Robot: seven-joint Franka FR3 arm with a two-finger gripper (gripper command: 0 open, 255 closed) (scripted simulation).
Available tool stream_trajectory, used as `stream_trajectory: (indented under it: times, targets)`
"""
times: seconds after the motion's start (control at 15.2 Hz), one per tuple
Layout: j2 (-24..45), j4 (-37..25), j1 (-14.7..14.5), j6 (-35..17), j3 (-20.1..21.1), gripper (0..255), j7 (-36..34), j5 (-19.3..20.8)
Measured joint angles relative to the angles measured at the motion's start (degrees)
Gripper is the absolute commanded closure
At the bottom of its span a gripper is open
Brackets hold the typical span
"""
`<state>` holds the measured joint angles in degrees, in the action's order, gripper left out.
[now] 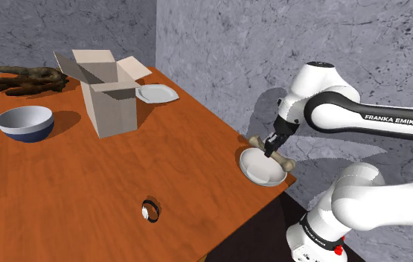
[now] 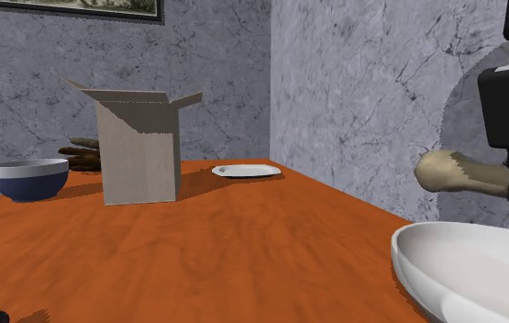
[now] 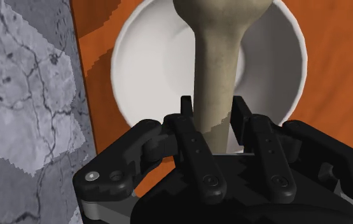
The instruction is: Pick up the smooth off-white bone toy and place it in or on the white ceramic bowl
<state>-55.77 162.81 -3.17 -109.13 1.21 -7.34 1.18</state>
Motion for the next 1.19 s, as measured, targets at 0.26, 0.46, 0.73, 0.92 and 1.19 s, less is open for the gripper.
stream_trajectory:
  times: [0.26,0.46,0.73,0.92,1.19]
  targets:
    - [0.58,2.65,0.07,-3.25,-0.05,255,-0.01,0.08]
    - [1.23,4.67,0.01,-5.89,0.04,255,-0.16,0.03]
    - [1.79,5.89,0.05,-7.73,0.03,255,-0.18,0.08]
    - [1.79,5.9,0.05,-7.77,0.03,255,-0.18,0.08]
    - [1.81,6.0,0.03,-7.87,0.04,0,-0.2,0.06]
